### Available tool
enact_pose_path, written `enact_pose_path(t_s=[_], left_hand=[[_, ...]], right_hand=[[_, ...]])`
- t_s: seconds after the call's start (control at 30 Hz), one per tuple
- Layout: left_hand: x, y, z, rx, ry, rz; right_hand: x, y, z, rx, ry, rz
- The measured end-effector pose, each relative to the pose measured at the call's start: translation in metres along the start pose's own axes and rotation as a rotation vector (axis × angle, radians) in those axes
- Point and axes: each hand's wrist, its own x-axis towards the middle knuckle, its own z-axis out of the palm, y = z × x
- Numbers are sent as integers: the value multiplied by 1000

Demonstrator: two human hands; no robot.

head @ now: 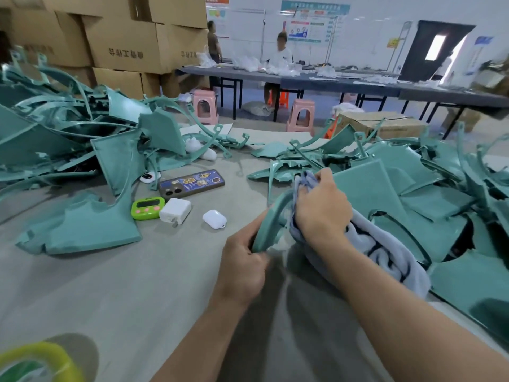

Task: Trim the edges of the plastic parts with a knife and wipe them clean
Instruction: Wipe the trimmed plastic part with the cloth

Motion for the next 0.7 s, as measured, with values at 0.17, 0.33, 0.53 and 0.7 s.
enact_pose_path(t_s=[0.17,0.33,0.53,0.7], left_hand=[[-4,-2,-11,222,84,110],[-11,-1,-12,441,115,293],[-14,-9,-1,783,-343,320],[-15,-14,2,750,-237,258]], right_hand=[[45,24,-19,-45,-30,130],[50,29,-41,264,-88,297],[-15,12,-73,585,-629,-47],[-45,34,-63,123,-559,-479]])
